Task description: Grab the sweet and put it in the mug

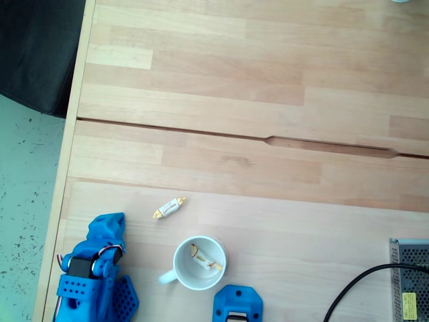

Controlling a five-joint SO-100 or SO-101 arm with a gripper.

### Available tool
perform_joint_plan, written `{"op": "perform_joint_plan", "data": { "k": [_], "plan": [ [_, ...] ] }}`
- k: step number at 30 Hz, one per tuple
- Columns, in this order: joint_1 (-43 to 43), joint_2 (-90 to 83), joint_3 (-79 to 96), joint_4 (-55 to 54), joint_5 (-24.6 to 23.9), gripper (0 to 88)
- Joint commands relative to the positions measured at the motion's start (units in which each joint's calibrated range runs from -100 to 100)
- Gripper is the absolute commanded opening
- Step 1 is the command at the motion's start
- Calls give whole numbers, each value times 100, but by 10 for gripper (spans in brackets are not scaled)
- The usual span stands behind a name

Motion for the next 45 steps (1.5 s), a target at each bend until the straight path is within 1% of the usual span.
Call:
{"op": "perform_joint_plan", "data": {
  "k": [1,10,19,22,24,25,29,33,37,40,45],
  "plan": [
    [-63,75,99,27,-93,0],
    [-63,49,-133,-70,-88,0],
    [-63,58,-1998,-70,-142,0],
    [-70,66,-2595,-70,-454,0],
    [-70,109,-2908,-70,-806,0],
    [-77,152,-3024,-70,18994,0],
    [-114,170,-3318,-70,18027,0],
    [-353,161,-3541,-70,17001,0],
    [-433,161,-3532,-70,15849,0],
    [-433,152,-3505,-70,14896,0],
    [-433,135,-3505,-70,13656,0]
  ]
}}
